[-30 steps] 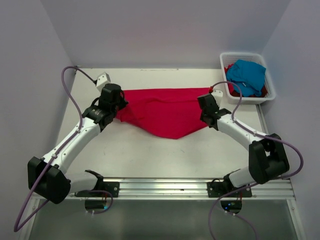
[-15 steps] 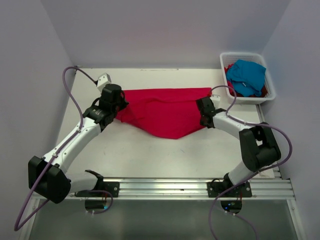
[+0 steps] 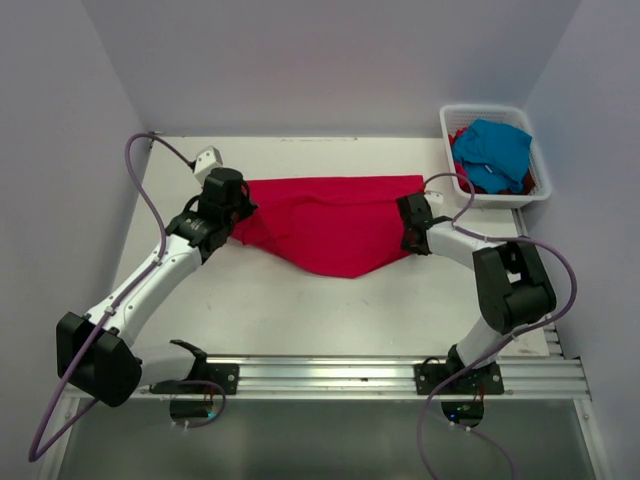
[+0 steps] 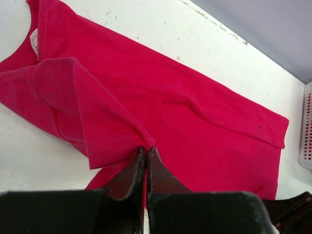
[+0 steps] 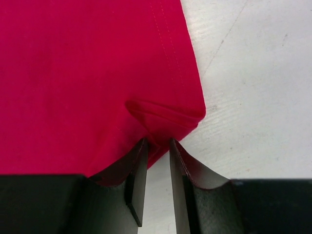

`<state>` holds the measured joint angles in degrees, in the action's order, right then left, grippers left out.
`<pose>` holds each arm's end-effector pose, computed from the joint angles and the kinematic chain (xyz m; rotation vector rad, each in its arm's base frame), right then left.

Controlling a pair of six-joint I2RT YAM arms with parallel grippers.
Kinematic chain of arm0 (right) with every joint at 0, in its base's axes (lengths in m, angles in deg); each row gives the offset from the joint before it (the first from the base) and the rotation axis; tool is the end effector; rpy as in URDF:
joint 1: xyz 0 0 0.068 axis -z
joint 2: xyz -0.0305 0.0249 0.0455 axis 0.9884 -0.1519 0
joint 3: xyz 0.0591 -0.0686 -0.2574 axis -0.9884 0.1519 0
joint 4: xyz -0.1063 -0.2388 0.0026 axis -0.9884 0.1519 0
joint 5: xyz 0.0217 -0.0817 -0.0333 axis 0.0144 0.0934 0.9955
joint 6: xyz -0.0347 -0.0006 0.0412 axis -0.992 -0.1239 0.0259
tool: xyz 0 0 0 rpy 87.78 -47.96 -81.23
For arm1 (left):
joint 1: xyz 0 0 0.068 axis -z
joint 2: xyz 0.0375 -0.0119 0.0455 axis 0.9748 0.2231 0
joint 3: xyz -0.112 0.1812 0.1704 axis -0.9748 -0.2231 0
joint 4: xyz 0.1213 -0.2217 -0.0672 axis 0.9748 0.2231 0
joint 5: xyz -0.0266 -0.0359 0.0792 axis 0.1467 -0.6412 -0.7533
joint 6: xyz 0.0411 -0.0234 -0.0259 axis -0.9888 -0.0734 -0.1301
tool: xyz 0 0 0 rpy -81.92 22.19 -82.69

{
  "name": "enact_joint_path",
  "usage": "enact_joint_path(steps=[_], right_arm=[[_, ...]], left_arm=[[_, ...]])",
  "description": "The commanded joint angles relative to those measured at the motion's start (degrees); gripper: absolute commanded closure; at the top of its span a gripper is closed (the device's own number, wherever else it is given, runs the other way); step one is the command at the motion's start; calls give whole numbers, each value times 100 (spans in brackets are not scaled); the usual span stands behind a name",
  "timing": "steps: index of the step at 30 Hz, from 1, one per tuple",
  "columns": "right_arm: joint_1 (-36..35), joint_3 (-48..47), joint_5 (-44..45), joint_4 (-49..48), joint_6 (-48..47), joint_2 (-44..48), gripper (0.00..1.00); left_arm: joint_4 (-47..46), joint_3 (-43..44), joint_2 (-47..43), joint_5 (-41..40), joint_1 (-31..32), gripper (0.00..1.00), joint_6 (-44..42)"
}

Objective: Fold and stack the t-shirts
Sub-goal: Grap the side of the flattened tshirt closest away from the robot with both arms

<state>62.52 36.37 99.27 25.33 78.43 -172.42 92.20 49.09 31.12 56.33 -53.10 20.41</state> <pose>0.3059 0.0879 0.1612 0.4178 2.4426 -0.2168 0.2585 -0.1004 0.3163 -0.6478 2.0166 -0.3302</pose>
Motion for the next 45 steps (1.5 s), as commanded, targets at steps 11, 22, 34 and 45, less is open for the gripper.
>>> enact_joint_path(steps=[11,22,34,45], right_arm=[[46,127,-252,-278,167,38,88],[46,312,-190,20,220,714,100],[46,549,179,1215,106,2929,100],[37,479,127,2164,141,3984,100]], left_arm=[[-297,-68,-110,-85,-46,100,70],[-218,-86,-172,-42,-46,100,44],[625,-788,-1604,-279,-46,100,87],[2083,-824,-2949,-68,-46,100,483]])
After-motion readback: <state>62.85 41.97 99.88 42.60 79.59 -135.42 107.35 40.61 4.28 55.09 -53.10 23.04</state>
